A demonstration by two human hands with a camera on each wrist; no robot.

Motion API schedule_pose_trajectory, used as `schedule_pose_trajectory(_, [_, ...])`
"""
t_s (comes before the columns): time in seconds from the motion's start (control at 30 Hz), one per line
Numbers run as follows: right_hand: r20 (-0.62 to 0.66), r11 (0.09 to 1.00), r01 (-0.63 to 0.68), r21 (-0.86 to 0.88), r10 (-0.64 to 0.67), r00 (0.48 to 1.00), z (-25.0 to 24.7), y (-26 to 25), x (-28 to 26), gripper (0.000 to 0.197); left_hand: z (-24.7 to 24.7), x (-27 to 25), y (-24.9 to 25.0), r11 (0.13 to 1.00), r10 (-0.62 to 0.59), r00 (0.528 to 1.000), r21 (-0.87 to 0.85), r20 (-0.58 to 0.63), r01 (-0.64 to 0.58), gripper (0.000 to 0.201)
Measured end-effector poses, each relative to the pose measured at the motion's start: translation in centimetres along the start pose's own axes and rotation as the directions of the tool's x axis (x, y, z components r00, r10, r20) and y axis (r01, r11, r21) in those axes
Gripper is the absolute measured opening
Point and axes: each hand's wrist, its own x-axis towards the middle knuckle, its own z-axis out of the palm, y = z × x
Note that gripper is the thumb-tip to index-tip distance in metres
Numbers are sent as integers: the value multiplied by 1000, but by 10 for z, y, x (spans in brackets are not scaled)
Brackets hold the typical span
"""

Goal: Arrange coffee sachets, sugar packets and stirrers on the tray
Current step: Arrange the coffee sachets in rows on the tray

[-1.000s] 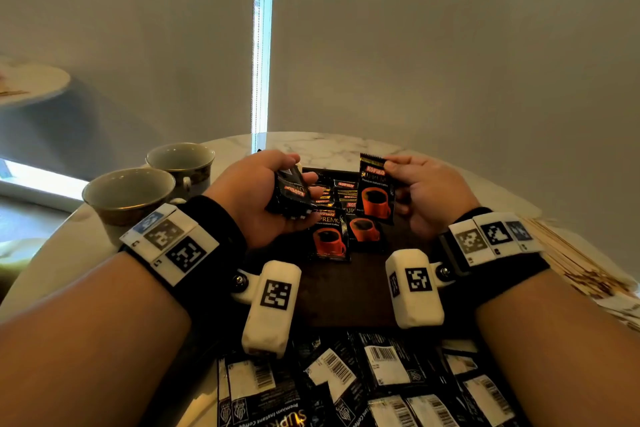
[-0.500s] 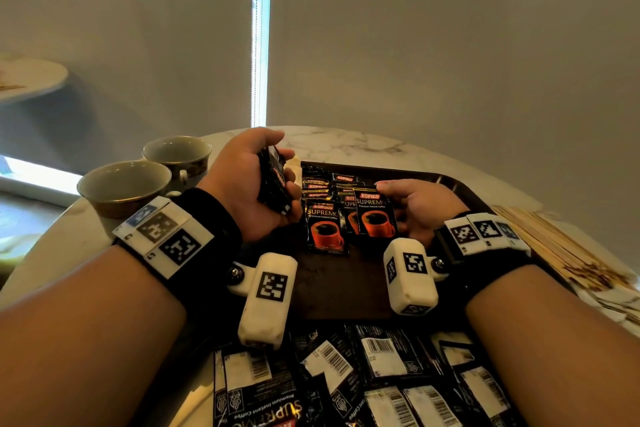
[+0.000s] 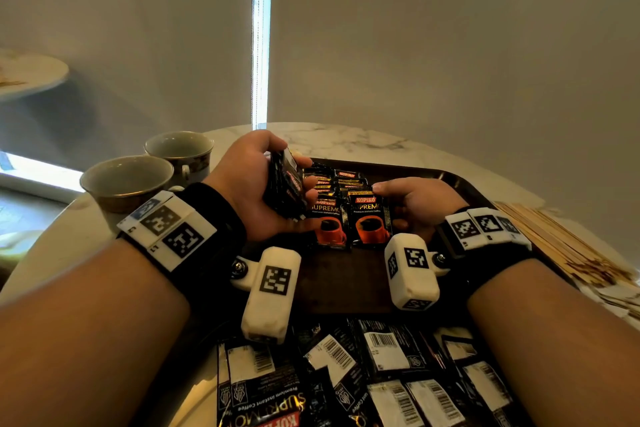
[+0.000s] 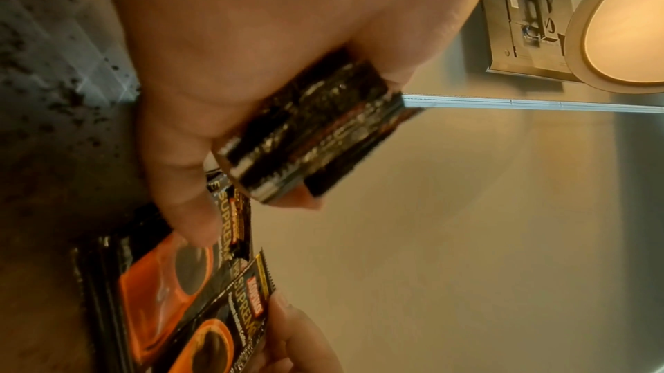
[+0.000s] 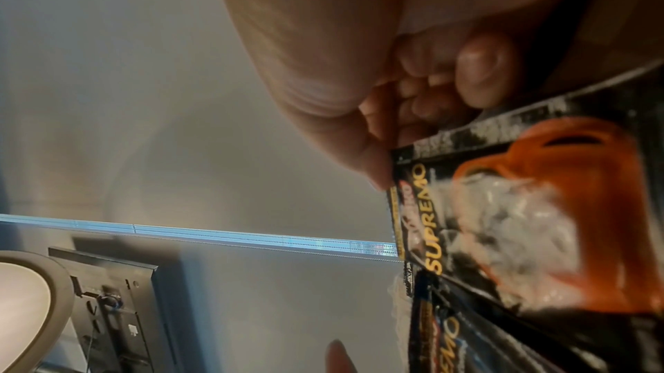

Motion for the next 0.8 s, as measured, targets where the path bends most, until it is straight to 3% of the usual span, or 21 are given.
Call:
schedule_pose_trajectory(0.47, [45, 979, 70, -194, -62, 997, -1, -1, 4, 12, -5, 8, -2, 997, -21, 1000, 78, 12, 20, 45])
schedule_pose_trajectory(0.6, [4, 981, 104, -162, -104, 995, -1, 1, 6, 4, -5, 9, -1, 997, -32, 999, 76, 15, 31, 44])
schedule_pose_trajectory(0.8, [-6, 984, 100, -147, -102, 995, 0, 0, 2, 7, -5, 7, 0, 996, -39, 999, 75, 14, 38, 43])
